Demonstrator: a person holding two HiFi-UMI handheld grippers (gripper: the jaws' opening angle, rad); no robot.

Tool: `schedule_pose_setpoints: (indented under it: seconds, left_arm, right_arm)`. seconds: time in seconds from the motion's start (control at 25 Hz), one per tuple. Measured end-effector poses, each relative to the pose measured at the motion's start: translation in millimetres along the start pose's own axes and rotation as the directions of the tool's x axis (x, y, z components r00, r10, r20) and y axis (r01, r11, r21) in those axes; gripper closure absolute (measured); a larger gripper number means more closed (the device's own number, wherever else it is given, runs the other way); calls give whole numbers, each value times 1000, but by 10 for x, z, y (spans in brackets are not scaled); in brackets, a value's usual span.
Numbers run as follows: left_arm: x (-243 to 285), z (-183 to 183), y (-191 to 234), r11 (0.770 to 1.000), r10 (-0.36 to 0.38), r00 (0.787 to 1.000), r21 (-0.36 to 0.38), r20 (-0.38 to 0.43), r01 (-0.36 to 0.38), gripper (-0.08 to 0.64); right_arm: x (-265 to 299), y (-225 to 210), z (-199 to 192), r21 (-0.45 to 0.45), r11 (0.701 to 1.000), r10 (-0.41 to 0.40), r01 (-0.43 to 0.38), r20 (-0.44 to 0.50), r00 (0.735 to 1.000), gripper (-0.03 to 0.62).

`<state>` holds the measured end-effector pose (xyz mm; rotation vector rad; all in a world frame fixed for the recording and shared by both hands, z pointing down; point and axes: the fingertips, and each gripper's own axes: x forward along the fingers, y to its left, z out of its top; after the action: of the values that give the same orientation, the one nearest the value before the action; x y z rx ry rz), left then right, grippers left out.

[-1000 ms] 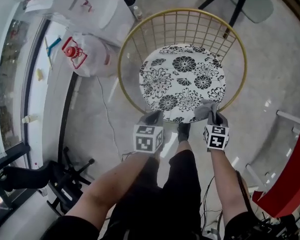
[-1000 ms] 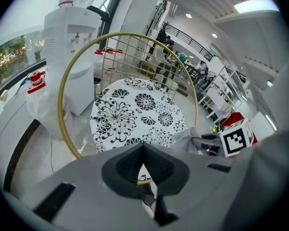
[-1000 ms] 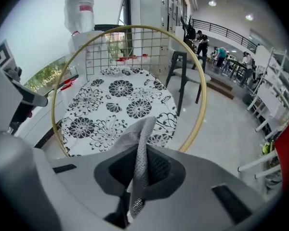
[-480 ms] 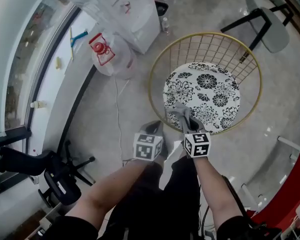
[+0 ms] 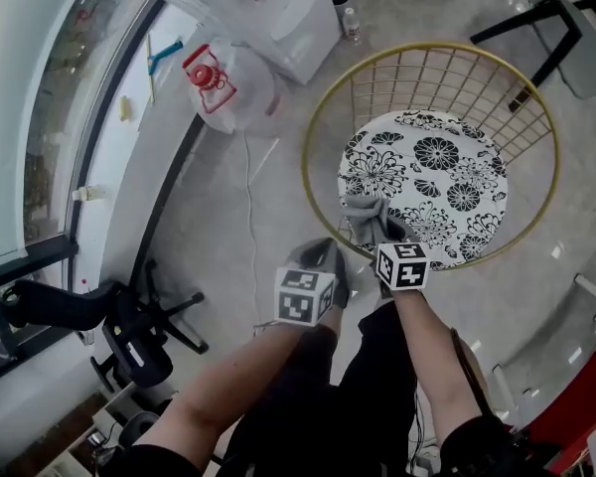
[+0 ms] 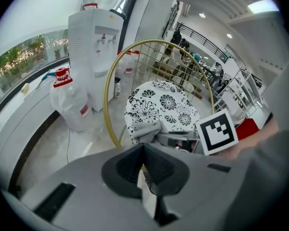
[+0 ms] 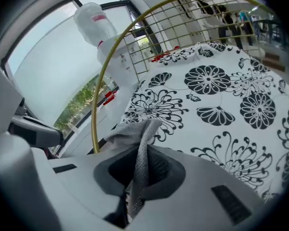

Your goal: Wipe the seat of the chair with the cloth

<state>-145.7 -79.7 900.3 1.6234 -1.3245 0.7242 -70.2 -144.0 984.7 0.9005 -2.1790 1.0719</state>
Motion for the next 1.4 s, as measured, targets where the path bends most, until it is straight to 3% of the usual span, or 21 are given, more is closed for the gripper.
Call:
schedule_pose_setpoints:
  seconds: [0.56,0.8,1.4]
  left_arm:
    - [944,260,-685,996,-62,998,59,-22,64,554]
    - [995,381,-1098,992,-89,995,90,-32,92,554]
    - [1082,646,-1546,985,-94,995,142,-37,99,554]
  right_arm:
    - [-133,-1398,-215,49,988,-142,143,-33,989,566]
    - [-557,-1811,-166,77,976,-204,206,-34,978,566]
    - [-1404,-2734,-34,86,921,-379,380,-30,925,566]
